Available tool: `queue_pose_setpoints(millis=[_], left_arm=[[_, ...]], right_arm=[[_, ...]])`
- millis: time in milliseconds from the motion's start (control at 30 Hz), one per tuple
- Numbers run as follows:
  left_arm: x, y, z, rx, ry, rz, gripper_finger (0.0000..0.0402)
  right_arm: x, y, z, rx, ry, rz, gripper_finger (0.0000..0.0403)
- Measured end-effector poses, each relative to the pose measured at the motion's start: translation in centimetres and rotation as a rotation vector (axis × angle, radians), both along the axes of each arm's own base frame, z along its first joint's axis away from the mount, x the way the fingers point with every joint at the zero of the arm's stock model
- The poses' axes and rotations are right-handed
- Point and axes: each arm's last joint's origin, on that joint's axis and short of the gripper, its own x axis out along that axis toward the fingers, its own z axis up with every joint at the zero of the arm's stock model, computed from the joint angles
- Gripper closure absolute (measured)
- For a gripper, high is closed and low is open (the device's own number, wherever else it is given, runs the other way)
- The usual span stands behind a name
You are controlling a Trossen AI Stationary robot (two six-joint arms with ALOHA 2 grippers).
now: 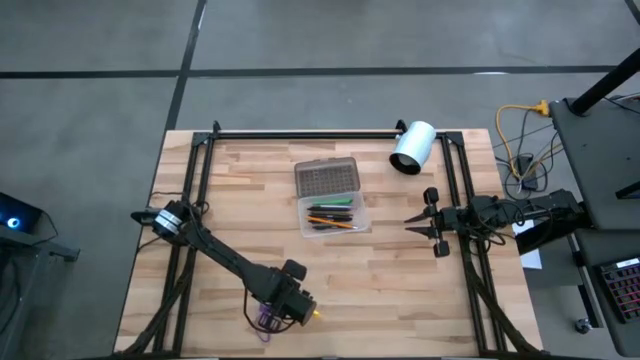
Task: Pick & place school supplies into a supply box
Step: Put the yellow marker into the transparent supply box
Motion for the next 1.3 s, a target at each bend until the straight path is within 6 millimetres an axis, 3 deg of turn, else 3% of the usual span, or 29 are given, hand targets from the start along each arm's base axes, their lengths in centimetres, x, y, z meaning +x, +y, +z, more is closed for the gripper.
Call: queue_pose_setpoints(millis=[533, 900, 1300], left_arm=[[-0.3, 0.2, -0.2, 0.012, 0.032, 0.010, 0.0258], [0.1, -0.1, -2.1, 0.028, 0.068, 0.007, 0.0258], [0.5, 0.1, -1.8, 0.039, 0.043, -0.011, 0.0258]], right_arm=[[0.0, 0.0, 0.0, 0.000, 0.000, 0.000, 0.0328], [0.0, 0.0, 0.0, 0.000, 0.000, 0.000, 0.0331], [0.0, 0.0, 0.0, 0.000, 0.000, 0.000, 0.0329]])
